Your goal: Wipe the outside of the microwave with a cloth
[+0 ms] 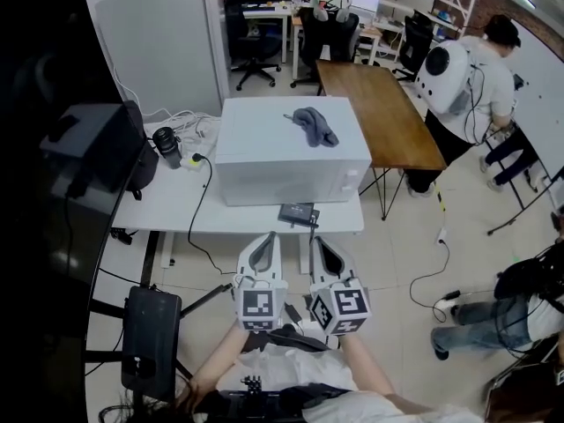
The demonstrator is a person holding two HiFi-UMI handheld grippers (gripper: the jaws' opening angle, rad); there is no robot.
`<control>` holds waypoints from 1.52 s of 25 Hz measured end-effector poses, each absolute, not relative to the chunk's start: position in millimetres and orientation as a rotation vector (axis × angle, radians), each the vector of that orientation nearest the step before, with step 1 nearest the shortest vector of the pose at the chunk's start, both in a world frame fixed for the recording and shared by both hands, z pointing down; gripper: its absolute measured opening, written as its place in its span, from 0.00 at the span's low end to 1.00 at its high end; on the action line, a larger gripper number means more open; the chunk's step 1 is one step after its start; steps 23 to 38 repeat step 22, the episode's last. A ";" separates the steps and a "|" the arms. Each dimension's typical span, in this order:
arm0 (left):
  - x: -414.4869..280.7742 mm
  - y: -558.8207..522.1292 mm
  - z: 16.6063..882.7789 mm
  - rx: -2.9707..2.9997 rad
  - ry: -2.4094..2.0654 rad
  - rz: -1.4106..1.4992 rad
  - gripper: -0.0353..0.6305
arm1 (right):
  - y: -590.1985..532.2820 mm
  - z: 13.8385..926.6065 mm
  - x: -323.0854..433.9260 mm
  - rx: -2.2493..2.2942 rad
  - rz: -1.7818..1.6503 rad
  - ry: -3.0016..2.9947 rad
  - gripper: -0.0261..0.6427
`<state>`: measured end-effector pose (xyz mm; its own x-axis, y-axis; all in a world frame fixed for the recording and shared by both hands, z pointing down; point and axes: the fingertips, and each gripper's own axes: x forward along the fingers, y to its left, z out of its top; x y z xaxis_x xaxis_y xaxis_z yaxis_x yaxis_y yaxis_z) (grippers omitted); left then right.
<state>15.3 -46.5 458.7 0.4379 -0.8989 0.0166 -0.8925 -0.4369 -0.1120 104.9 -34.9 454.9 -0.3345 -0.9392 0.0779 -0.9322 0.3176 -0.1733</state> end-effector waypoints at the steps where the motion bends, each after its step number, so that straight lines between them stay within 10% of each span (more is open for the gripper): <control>1: 16.1 -47.0 459.3 -2.590 1.618 -0.115 0.04 | -34.9 455.1 104.8 -1.788 -0.288 2.524 0.04; 38: 13.7 -51.5 465.3 -2.600 1.616 -0.156 0.04 | -41.2 470.2 100.7 -1.790 -0.340 2.548 0.04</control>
